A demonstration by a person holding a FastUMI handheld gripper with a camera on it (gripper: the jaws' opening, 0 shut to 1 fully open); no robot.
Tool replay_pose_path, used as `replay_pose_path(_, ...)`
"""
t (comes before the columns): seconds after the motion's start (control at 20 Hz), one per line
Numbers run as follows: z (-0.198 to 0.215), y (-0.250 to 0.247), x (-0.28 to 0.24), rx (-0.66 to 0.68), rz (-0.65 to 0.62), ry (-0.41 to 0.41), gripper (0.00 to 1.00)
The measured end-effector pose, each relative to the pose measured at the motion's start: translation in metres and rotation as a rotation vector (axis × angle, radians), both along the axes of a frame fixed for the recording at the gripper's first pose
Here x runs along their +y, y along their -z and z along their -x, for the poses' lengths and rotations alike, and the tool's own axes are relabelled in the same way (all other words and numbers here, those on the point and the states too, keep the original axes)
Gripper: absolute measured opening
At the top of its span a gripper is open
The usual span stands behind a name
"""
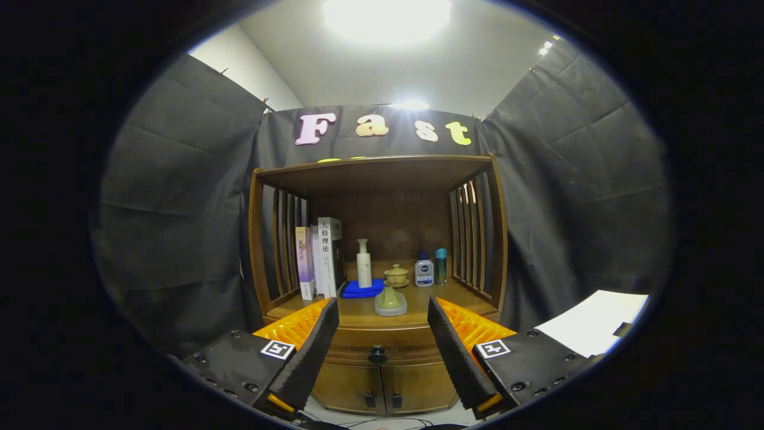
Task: Pull open the drawer, take out the items inside it, and place them on the countertop above the cabinet.
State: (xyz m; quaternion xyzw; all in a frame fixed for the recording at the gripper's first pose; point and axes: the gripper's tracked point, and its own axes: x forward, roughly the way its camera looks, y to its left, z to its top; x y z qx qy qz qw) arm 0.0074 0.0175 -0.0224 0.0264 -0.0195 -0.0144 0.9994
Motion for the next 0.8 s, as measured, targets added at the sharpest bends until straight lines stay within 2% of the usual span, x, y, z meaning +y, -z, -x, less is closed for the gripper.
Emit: replay_pose_path(0.8,-0.0012,0.0056,-0.0040,0.011,0.003,0.010,0.95)
